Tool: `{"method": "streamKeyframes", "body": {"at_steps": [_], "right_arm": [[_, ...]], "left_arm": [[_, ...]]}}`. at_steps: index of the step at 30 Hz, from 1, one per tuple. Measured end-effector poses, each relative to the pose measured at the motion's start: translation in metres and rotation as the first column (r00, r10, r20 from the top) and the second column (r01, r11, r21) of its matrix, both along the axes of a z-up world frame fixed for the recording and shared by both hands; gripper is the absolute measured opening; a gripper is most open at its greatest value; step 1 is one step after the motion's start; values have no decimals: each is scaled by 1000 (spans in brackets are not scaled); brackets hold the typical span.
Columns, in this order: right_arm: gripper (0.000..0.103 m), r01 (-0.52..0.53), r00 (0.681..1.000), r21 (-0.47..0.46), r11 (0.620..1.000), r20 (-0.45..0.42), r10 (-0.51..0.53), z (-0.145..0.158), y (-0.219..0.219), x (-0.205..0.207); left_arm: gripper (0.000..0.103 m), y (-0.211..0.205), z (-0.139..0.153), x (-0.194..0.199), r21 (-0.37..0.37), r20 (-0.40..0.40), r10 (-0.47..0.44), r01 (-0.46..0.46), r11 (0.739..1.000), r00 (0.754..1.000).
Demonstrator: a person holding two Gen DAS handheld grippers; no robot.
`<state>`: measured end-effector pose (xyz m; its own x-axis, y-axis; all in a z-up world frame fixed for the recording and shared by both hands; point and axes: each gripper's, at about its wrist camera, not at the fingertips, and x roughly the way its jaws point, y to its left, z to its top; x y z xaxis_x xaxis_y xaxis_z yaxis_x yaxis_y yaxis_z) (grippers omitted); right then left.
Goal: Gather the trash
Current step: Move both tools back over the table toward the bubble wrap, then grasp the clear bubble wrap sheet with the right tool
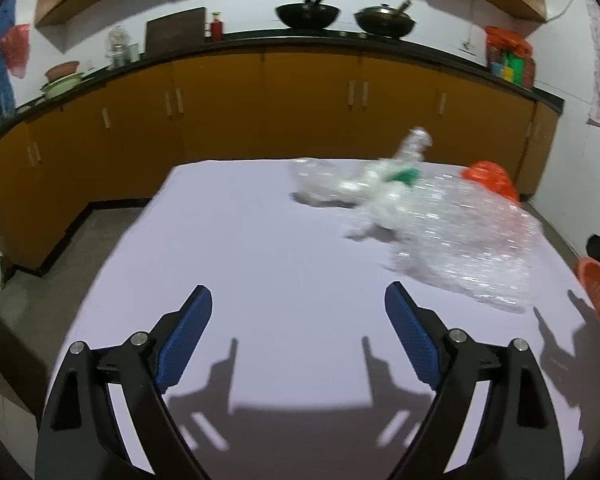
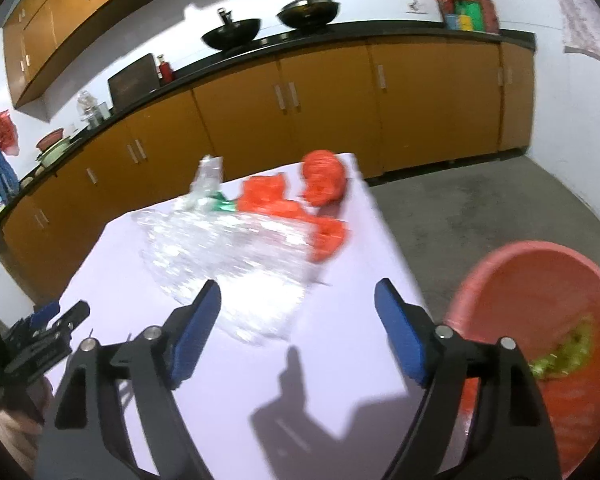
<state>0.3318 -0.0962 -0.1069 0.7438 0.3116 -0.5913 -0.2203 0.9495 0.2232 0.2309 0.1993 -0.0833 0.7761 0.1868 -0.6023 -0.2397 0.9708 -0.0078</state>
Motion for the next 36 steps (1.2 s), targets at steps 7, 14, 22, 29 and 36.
{"method": "streamKeyframes", "body": {"at_steps": [7,14,22,29,36], "right_arm": [[86,-98,994,-93,991,37,102,-1,81,39],[91,-167,982,-199,966,56,181,-5,124,67],[21,-243,970,-260,934,-74,231,-32,129,76],[2,-246,969,-186,951,-77,236,-31,107,56],[7,-214,976,-170,962,-66,206,-29,73,34]], "left_arm": [[89,41,-3,4,-18,9,55,-55,998,998],[90,59,-6,10,-23,9,61,-60,998,998],[90,57,-8,22,-34,6,39,-38,999,999],[90,39,-7,35,-53,8,-2,2,999,1000],[90,22,-4,42,-43,13,-27,28,999,1000]]}}
